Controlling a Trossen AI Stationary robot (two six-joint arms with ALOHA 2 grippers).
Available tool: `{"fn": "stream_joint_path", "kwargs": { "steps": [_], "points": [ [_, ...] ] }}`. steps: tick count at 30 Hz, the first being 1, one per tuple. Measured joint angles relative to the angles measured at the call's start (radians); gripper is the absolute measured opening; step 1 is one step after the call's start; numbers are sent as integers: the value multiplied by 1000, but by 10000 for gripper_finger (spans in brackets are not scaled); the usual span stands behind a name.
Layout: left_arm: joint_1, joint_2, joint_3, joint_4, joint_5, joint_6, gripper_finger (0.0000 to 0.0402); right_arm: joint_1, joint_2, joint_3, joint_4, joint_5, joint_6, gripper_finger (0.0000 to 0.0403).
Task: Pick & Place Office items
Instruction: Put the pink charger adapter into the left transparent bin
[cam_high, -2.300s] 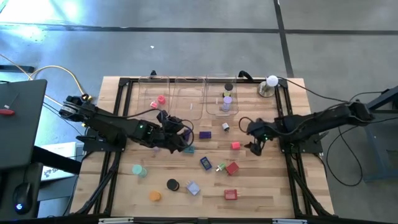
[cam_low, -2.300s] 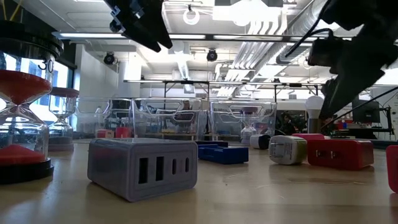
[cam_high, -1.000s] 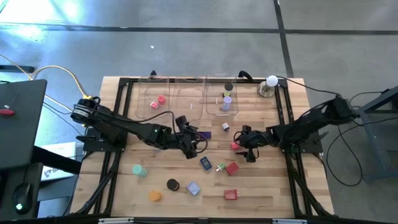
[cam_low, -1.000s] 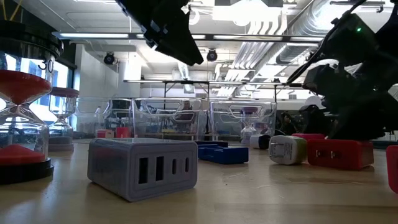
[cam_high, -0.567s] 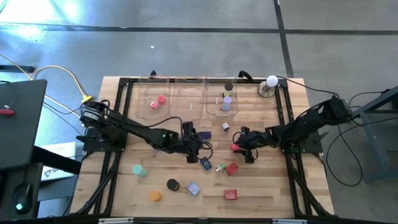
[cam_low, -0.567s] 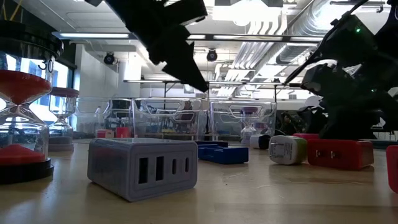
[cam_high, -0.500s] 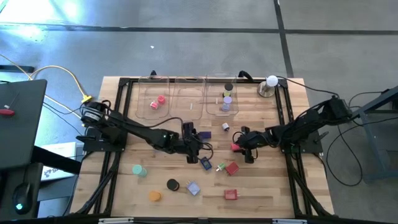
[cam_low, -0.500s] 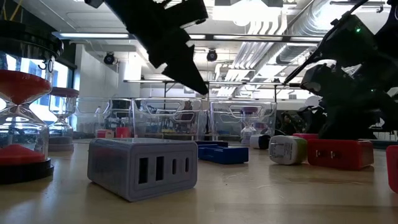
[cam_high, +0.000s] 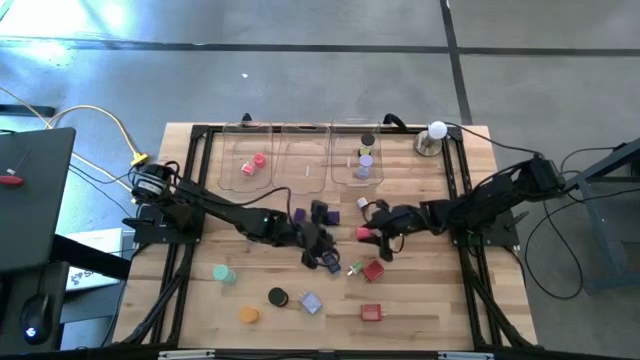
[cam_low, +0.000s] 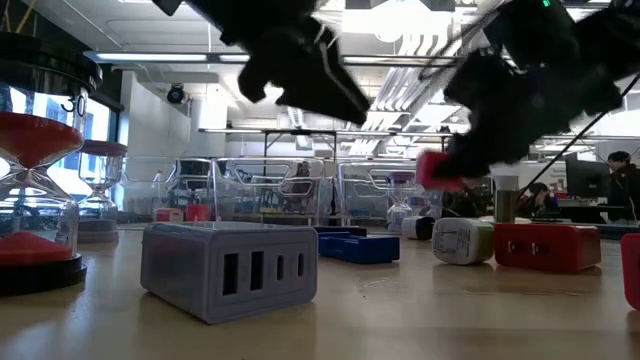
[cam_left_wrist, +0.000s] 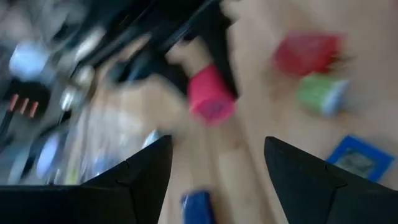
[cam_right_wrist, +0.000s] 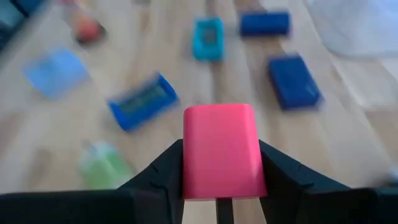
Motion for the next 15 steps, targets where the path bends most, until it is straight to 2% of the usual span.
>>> {"fn": "stream_joint_path", "kwargs": {
  "steps": [3,5,10,15],
  "points": [
    [-3,0,0,34,116,115,245,1,0,55,3,-75,18,141],
    [-5,0,0,57,150,156,245,1,-1,83,13,-126,33,140],
    [-3,-2,0,98,144,199,245,8,-2,139,28,-187,148,141],
    [-6,-4,0,118,126,205,245,41,-1,165,18,-176,151,141]
  ]
}}
